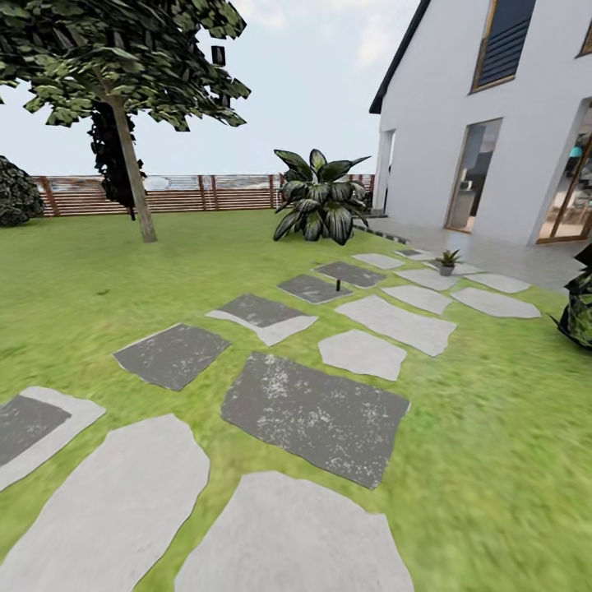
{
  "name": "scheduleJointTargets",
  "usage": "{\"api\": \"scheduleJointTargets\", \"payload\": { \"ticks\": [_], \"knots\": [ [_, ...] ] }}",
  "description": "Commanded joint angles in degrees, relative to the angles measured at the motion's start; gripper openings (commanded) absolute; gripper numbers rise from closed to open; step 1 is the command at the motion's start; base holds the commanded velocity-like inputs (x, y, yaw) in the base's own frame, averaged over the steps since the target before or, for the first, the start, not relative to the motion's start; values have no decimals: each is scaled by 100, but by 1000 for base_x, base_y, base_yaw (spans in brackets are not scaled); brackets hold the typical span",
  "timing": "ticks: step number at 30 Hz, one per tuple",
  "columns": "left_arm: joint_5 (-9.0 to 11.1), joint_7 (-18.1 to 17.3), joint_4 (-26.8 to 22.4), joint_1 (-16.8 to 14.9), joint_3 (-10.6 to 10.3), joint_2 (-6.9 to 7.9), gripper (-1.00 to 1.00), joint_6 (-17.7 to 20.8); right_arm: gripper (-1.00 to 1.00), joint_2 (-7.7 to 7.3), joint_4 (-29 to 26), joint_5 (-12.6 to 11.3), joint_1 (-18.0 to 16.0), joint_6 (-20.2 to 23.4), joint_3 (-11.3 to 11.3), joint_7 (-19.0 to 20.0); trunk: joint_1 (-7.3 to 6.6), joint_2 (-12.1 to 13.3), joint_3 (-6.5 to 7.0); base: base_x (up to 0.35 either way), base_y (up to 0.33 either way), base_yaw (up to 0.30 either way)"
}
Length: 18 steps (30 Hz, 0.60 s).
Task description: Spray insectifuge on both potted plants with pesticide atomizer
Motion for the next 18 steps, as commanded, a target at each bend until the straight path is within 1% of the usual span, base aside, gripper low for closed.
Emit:
{"api": "scheduleJointTargets", "payload": {
  "ticks": [1, 10, 18],
  "knots": [
    [1, -5, 5, -4, 19, -1, 100, -17, 100, 0, 1, 4, -3, -15, 3, -16, 3, -2, -6, 339, 0, 0],
    [1, -5, 5, -4, 19, -1, 100, -14, 100, 0, 2, 4, -3, -15, 3, -16, 3, -2, -6, 339, -12, 0],
    [1, -5, 5, -4, 19, -1, 100, -8, 100, 0, 6, 4, -3, -15, 3, -16, 3, -2, -6, 336, -135, 0]
  ]
}}
